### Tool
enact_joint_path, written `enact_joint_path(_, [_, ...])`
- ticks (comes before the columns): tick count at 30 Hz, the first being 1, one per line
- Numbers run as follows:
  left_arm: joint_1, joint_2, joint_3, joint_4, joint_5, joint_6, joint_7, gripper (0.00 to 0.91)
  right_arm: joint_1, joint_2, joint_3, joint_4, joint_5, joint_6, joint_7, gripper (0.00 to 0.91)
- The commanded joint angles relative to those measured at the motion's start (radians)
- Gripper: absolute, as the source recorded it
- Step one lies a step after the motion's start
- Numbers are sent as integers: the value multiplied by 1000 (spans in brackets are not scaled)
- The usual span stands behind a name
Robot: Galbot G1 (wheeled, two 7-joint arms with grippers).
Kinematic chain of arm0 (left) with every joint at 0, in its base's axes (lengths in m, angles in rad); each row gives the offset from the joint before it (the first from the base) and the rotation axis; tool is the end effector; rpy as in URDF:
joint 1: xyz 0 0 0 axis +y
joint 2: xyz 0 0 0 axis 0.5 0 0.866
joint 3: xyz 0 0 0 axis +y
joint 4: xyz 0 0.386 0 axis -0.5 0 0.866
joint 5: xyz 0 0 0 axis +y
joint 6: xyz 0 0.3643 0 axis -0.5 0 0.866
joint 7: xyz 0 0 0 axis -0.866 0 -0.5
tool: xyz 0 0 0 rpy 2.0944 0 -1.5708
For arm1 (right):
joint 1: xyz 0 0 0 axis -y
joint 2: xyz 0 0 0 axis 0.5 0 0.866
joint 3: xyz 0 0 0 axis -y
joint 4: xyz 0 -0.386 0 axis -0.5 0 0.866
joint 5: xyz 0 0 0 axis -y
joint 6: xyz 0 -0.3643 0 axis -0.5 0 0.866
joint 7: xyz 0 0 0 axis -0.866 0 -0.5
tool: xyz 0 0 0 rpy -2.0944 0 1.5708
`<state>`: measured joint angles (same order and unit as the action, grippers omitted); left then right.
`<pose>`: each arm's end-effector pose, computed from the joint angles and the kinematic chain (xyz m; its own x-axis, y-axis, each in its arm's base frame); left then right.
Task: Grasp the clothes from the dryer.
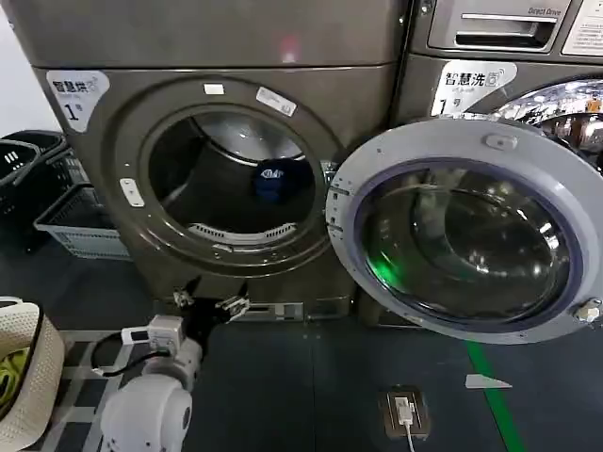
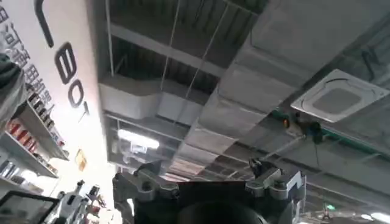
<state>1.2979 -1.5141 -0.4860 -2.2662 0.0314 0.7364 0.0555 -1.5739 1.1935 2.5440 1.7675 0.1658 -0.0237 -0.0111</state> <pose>0.2328 -0.0018 -0.2175 -0.9540 0.0694 0.2918 0.0900 0.9943 0.0578 -0.2218 -0.4151 -0.0725 0.1115 0.7662 -0.6329 0.9309 -0.3034 -0.2033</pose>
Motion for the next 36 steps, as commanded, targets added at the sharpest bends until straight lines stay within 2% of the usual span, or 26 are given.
enact_joint_path(1, [0, -1, 1, 0, -7, 49, -8, 907, 1, 0, 1, 0, -1, 0, 0, 907])
enact_joint_path(25, [-12, -4, 14, -4, 32, 49, -8, 907, -1, 2, 11, -2, 1, -6, 3, 907])
enact_joint_path(36, [-17, -11, 14, -13, 97, 49, 120, 907, -9, 7, 20, -1, 4, -7, 3, 907])
